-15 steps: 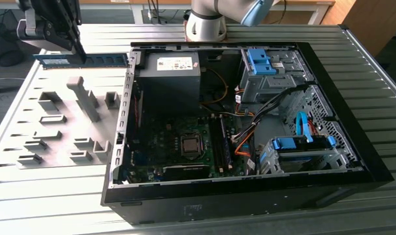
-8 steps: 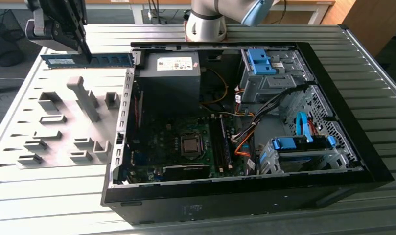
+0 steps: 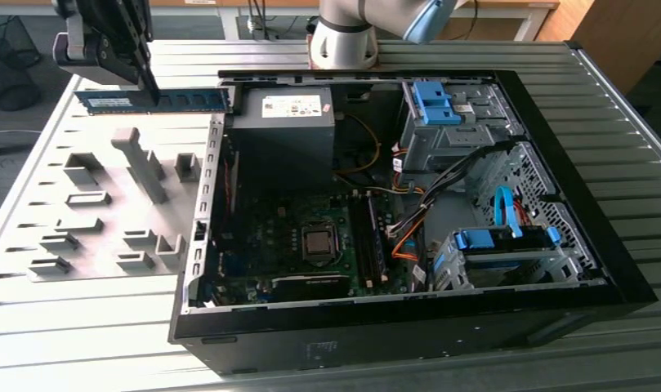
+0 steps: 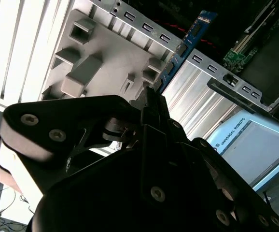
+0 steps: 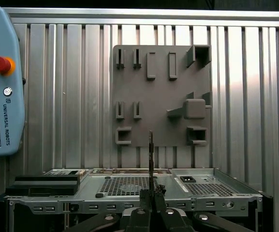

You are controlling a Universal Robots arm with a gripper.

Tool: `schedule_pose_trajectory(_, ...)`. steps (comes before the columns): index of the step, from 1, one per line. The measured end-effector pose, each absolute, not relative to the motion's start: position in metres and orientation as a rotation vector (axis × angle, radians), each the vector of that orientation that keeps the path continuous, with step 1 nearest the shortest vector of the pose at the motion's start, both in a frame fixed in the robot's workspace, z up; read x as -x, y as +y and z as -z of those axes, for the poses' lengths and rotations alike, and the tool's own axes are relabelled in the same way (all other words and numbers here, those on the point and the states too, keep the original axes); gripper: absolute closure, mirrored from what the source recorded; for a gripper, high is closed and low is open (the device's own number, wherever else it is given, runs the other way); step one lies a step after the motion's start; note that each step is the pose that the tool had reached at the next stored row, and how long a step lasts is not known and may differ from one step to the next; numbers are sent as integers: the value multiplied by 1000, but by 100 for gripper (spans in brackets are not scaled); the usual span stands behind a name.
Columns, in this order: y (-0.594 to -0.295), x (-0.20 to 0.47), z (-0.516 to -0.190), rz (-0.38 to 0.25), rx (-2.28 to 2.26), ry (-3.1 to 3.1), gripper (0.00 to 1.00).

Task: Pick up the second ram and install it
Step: 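Pick up the second ram and move it above second insertion slot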

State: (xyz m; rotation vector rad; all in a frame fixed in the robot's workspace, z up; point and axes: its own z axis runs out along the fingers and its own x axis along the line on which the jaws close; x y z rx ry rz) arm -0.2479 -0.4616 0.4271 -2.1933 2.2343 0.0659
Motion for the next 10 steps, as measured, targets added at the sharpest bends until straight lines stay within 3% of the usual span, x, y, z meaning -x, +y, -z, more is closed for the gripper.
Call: schedule_pose_trajectory(10, -462, 247, -427, -66, 2194, 2234, 86)
